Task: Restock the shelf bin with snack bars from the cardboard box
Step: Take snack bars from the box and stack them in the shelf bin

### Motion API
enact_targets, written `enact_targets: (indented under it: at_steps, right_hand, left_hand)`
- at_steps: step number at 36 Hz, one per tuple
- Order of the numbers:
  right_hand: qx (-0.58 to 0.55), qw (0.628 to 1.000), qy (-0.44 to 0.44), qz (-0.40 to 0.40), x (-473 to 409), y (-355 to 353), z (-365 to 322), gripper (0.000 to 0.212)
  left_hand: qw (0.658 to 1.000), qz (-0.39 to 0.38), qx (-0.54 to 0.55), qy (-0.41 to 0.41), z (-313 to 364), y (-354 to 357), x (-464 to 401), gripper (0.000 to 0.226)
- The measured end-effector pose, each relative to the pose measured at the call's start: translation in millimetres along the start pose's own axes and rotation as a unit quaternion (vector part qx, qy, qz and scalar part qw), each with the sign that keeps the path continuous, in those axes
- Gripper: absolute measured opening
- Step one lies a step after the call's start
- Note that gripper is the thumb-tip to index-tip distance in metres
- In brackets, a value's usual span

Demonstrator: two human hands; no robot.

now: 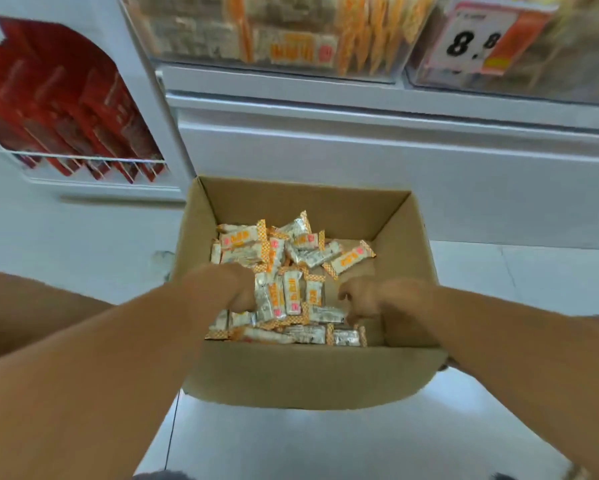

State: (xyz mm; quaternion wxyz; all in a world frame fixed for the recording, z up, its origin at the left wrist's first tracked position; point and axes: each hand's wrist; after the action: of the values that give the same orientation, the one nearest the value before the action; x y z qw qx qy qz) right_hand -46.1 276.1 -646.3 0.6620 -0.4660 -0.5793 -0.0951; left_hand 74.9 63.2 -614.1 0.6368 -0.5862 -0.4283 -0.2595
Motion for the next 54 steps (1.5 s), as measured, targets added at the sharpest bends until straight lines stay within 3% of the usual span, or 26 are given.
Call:
enact_targets:
  at_steps: [3,7,12,15,17,20,23,26,28,29,32,34,36,40,44,46,48,51,54]
  right_hand:
    - [-0.061,0.998,0.009,-0.004,-21.5,35.5,8.2,0.084]
    - [-0.071,0.997,-0.004,0.012,-43.1,52.5,14.1,0.083]
    - [-0.036,0.999,0.012,0.025,-52.5,44.2,12.0,0.044]
    - [-0.079,0.996,0.022,0.047,-51.0,32.9,11.0,0.019]
    - [-0.23,0.967,0.04,0.098,-53.1,22.4,15.7,0.019]
    - [-0.436,0.892,-0.001,0.117,-47.6,1.1,12.0,0.021]
    - [-0.479,0.868,-0.104,0.075,-37.8,-19.7,-9.4,0.014]
    - [-0.494,0.857,-0.148,0.015,-35.6,-32.7,-22.0,0.026]
    - [-0.451,0.883,-0.13,0.031,-38.0,-30.9,-22.0,0.03]
    - [-0.389,0.913,-0.11,0.045,-40.8,-25.6,-18.8,0.029]
    - [-0.137,0.989,-0.056,-0.014,-50.2,8.3,-3.4,0.041]
    - [-0.061,0.996,-0.026,-0.061,-56.0,35.7,7.4,0.054]
    - [-0.055,0.997,-0.012,-0.059,-55.3,50.8,11.4,0.053]
    - [0.016,0.997,-0.01,-0.072,-51.0,54.5,8.7,0.034]
    - [0.069,0.995,0.002,-0.075,-46.0,41.4,15.4,0.028]
    - [0.018,0.998,0.031,-0.042,-43.4,27.6,25.5,0.023]
    - [-0.127,0.991,0.044,-0.019,-40.9,12.2,35.1,0.021]
    - [-0.353,0.935,0.014,0.012,-31.9,-14.6,34.7,0.015]
    - [-0.489,0.87,-0.059,0.025,-23.9,-36.4,12.2,0.006]
  left_hand:
    - [0.995,-0.029,0.091,0.022,14.9,33.5,-15.3,0.045]
    - [0.988,-0.008,0.151,0.035,35.9,48.5,-27.9,0.043]
    - [0.973,0.048,0.225,0.028,51.0,44.2,-41.5,0.037]
    - [0.948,0.018,0.319,0.01,52.2,36.6,-48.9,0.049]
    - [0.901,-0.045,0.432,-0.015,53.5,31.9,-47.5,0.06]
    - [0.808,-0.103,0.58,-0.009,57.7,26.9,-50.2,0.086]
    - [0.721,-0.014,0.692,0.012,65.5,18.4,-57.6,0.096]
    - [0.66,0.132,0.737,-0.05,66.7,7.4,-59.2,0.092]
    - [0.679,0.195,0.702,-0.088,62.3,5.6,-57.6,0.069]
    - [0.688,0.208,0.687,-0.105,59.7,7.6,-57.7,0.071]
    - [0.686,0.143,0.704,-0.114,52.0,17.8,-53.8,0.072]
    - [0.684,0.072,0.718,-0.105,49.5,23.0,-48.7,0.053]
    - [0.684,0.035,0.722,-0.098,49.5,25.3,-45.0,0.039]
    - [0.691,0.025,0.716,-0.094,47.8,23.3,-42.5,0.034]
    - [0.695,0.036,0.713,-0.088,46.6,19.8,-44.6,0.042]
    - [0.684,0.038,0.724,-0.084,48.5,18.6,-43.6,0.04]
    - [0.679,0.029,0.73,-0.077,51.4,18.0,-41.8,0.036]
    - [0.672,0.02,0.739,-0.051,56.0,19.3,-44.7,0.05]
    - [0.641,0.016,0.767,-0.005,60.2,17.5,-46.8,0.07]
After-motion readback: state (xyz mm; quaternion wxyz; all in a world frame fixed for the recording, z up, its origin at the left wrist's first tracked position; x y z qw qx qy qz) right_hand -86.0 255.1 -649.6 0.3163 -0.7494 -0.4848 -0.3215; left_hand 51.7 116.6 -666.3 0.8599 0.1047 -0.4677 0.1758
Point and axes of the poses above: each hand's wrist, its own x-axis away from the middle knuckle, its own y-axis out of the palm, z = x × y, and after that the axes turned 2 degrees about -y, right-handed
